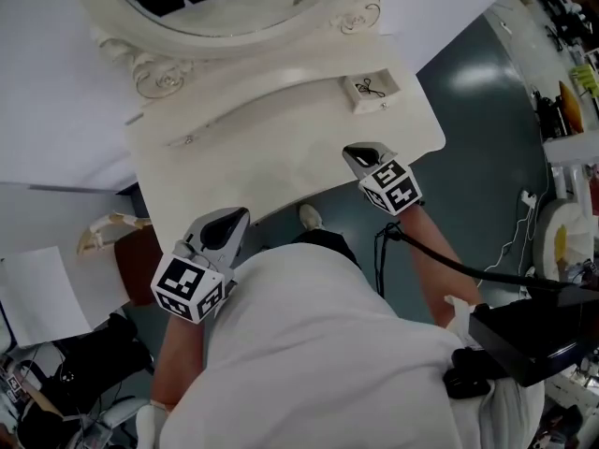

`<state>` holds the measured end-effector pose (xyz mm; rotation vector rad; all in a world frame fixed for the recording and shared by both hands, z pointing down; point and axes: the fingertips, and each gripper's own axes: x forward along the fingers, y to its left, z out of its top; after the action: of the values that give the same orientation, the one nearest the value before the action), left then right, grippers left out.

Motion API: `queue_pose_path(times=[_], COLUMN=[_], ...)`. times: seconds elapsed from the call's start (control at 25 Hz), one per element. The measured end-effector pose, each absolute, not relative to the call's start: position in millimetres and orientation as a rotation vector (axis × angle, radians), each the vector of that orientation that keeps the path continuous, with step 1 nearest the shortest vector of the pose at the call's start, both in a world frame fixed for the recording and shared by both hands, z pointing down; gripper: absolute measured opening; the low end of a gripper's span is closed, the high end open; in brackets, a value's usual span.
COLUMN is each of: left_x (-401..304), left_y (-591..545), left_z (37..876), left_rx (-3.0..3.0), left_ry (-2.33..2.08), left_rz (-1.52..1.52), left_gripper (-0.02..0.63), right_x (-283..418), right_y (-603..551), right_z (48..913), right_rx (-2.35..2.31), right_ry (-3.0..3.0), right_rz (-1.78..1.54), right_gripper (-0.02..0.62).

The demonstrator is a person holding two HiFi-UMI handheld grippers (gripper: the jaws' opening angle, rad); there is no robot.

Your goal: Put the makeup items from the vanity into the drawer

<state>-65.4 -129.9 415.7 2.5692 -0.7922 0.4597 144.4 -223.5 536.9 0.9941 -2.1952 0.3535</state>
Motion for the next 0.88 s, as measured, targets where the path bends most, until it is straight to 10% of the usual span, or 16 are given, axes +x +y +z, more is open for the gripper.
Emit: queue_pose_path(times=[0.88], left_x=[-122.2], left_y=[-12.3], left_z=[426.1], left_rx=[2.634], left_ry=[-0.661], left_rz=[0.487], left_gripper=[0.003], right_x=[-7.6], right_y=[-27.2], right_z=[496.4], right_rx=[0.978], right_ry=[-2.386], right_rz=[0.374], right_gripper=[0.000])
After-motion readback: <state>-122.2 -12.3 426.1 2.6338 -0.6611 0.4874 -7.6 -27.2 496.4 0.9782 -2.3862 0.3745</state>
